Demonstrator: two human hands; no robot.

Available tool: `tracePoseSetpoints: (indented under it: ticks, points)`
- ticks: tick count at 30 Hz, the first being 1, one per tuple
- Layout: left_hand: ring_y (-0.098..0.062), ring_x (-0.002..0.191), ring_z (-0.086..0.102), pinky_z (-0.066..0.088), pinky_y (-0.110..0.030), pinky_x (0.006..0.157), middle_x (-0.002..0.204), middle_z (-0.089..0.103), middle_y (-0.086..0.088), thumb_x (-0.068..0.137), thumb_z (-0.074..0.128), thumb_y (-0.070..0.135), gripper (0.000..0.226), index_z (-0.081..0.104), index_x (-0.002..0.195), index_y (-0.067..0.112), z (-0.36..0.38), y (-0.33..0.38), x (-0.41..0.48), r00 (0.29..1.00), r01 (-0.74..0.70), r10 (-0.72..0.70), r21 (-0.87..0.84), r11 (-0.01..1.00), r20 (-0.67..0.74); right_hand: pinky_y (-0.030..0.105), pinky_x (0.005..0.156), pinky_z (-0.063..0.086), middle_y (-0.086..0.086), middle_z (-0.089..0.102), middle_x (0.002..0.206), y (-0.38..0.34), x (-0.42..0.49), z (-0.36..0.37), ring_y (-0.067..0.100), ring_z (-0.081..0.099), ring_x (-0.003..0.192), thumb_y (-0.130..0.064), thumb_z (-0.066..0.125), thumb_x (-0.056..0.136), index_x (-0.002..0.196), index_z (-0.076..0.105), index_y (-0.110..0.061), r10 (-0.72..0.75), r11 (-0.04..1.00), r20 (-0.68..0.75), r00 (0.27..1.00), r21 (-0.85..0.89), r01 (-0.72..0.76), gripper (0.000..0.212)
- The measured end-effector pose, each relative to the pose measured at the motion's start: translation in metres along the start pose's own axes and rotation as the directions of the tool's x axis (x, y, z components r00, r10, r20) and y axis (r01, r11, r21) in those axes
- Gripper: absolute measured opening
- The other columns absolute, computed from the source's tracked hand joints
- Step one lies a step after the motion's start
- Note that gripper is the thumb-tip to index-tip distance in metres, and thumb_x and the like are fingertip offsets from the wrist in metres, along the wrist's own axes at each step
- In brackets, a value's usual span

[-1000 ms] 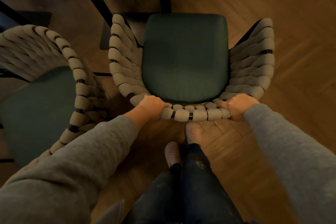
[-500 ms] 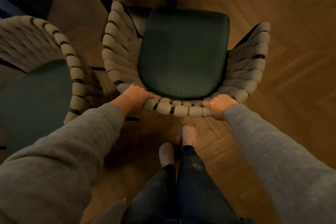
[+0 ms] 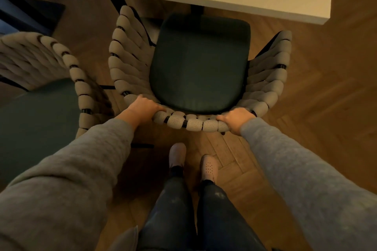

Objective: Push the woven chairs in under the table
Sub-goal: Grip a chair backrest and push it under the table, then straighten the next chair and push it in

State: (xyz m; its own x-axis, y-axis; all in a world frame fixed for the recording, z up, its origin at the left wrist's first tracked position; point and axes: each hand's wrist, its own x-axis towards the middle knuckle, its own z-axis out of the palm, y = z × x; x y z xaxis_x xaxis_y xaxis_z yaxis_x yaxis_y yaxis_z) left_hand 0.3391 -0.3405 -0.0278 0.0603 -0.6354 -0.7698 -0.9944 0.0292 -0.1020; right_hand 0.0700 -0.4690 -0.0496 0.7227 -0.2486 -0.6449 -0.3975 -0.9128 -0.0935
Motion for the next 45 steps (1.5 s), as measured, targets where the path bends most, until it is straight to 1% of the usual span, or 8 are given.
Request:
tracePoseSetpoints:
  ticks: [10,17,23,29,35,38,41,45]
  points:
    - [-0.021,0.127,0.048,0.025,-0.05,0.113,0.135,0.055,0.003,0.093,0.057,0.023,0.056,0.037,0.143,0.039,-0.024,-0.058,0.032,0.998,-0.033,0.031,-0.036,0.999,-0.058,0.032,0.08,0.049,-0.004,0.064,0.105,0.016,0.049,-0.042,0.019,0.063,0.099,-0.019,0.061,0.091,0.128,0.046,-0.036,0.065,0.997,0.007,0.998,0.034,-0.065,0.043]
    - [-0.021,0.131,0.046,0.021,-0.053,0.115,0.138,0.052,0.004,0.094,0.056,0.023,0.055,0.036,0.144,0.037,-0.029,-0.082,0.038,0.996,-0.07,0.067,-0.045,0.997,-0.061,0.035,0.085,0.052,-0.004,0.064,0.107,0.012,0.066,-0.051,0.019,0.063,0.1,-0.021,0.055,0.095,0.133,0.042,-0.038,0.069,0.997,0.004,0.998,0.021,-0.069,0.044]
    - [-0.021,0.13,0.046,0.021,-0.054,0.115,0.14,0.051,0.004,0.095,0.057,0.025,0.057,0.033,0.145,0.037,-0.023,-0.098,0.041,0.996,-0.076,0.076,-0.006,0.997,-0.048,0.034,0.081,0.049,-0.002,0.062,0.115,0.003,0.076,-0.059,0.022,0.062,0.103,-0.015,0.05,0.095,0.14,0.036,-0.036,0.053,0.998,0.009,0.999,0.015,-0.054,0.051]
    - [-0.02,0.132,0.044,0.023,-0.055,0.113,0.143,0.048,0.006,0.093,0.059,0.029,0.056,0.036,0.144,0.038,-0.016,-0.099,0.048,0.992,-0.081,0.082,0.007,0.997,-0.098,0.036,0.082,0.051,-0.004,0.062,0.109,0.004,0.076,-0.059,0.02,0.062,0.098,-0.015,0.052,0.093,0.132,0.042,-0.036,0.057,0.998,0.018,0.998,0.02,-0.057,0.045]
    - [-0.023,0.129,0.044,0.027,-0.051,0.111,0.138,0.05,0.001,0.091,0.06,0.031,0.054,0.041,0.141,0.034,-0.013,-0.1,0.047,0.983,-0.08,0.084,0.027,0.996,-0.166,0.038,0.085,0.053,-0.01,0.062,0.096,-0.004,0.079,-0.062,0.016,0.061,0.092,-0.03,0.065,0.086,0.117,0.051,-0.039,0.172,0.979,0.08,0.982,0.099,-0.179,0.035]
    - [-0.026,0.132,0.041,0.022,-0.052,0.115,0.141,0.044,-0.004,0.091,0.062,0.028,0.059,0.036,0.144,0.029,-0.009,-0.098,0.045,0.974,-0.056,0.066,0.054,0.997,-0.215,0.034,0.085,0.05,-0.011,0.061,0.098,-0.01,0.079,-0.068,0.015,0.06,0.094,-0.049,0.072,0.078,0.125,0.049,-0.041,0.206,0.958,0.178,0.962,0.163,-0.236,0.053]
    - [-0.029,0.137,0.035,0.016,-0.054,0.118,0.146,0.038,-0.009,0.091,0.063,0.023,0.065,0.031,0.147,0.025,-0.004,-0.097,0.037,0.959,-0.008,0.011,0.012,1.0,-0.284,0.031,0.083,0.049,-0.008,0.06,0.101,-0.028,0.082,-0.081,0.015,0.06,0.095,-0.061,0.069,0.076,0.14,0.038,-0.037,0.203,0.95,0.17,0.964,0.204,-0.236,0.075]
    - [-0.03,0.147,0.014,0.007,-0.05,0.119,0.156,0.022,-0.013,0.091,0.062,0.02,0.075,0.019,0.153,0.024,0.016,-0.094,0.018,0.901,-0.001,-0.031,-0.072,0.997,-0.432,0.036,0.098,0.046,0.003,0.051,0.134,-0.07,0.086,-0.098,0.023,0.054,0.118,-0.059,0.064,0.083,0.153,0.019,-0.031,0.176,0.95,0.039,0.984,0.256,-0.18,0.088]
